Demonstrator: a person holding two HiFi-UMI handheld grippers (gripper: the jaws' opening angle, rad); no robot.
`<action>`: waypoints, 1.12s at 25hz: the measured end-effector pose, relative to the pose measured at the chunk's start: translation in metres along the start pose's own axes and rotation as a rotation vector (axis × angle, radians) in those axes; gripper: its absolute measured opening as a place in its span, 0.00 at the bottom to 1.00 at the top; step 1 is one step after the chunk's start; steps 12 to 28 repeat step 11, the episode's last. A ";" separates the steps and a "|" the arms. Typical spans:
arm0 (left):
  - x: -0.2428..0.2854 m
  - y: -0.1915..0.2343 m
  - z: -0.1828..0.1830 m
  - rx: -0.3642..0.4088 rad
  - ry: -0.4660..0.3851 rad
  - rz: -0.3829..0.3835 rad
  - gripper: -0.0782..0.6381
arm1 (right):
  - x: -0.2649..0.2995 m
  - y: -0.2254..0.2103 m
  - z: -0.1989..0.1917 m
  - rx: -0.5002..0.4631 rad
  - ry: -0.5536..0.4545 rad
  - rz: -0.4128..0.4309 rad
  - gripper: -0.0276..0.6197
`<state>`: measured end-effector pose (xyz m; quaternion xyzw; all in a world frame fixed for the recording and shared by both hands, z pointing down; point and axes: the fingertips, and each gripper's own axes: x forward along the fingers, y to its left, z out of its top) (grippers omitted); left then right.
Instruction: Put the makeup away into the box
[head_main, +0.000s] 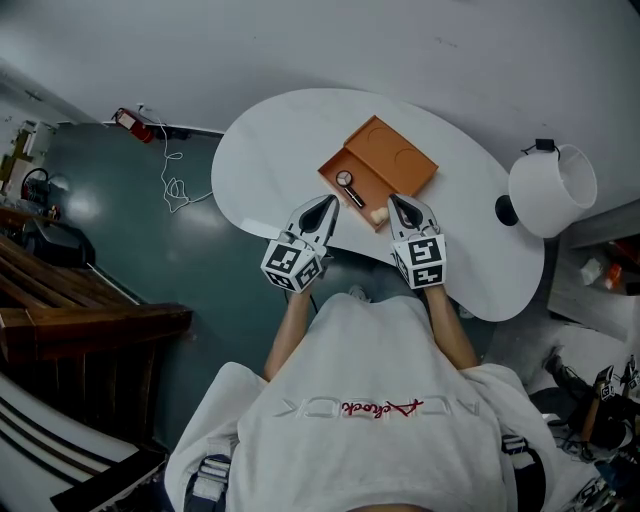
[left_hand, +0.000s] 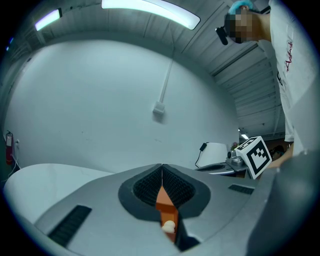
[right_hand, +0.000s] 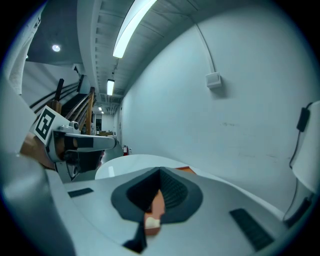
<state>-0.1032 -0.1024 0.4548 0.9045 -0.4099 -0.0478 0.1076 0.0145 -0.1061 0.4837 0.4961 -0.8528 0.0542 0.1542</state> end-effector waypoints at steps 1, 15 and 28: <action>0.000 0.000 -0.001 -0.001 0.001 0.001 0.12 | 0.000 0.000 -0.001 0.000 0.001 0.000 0.07; -0.002 0.001 -0.015 -0.022 0.020 0.001 0.12 | 0.000 0.001 -0.003 0.002 0.002 -0.004 0.07; -0.002 0.001 -0.015 -0.022 0.020 0.001 0.12 | 0.000 0.001 -0.003 0.002 0.002 -0.004 0.07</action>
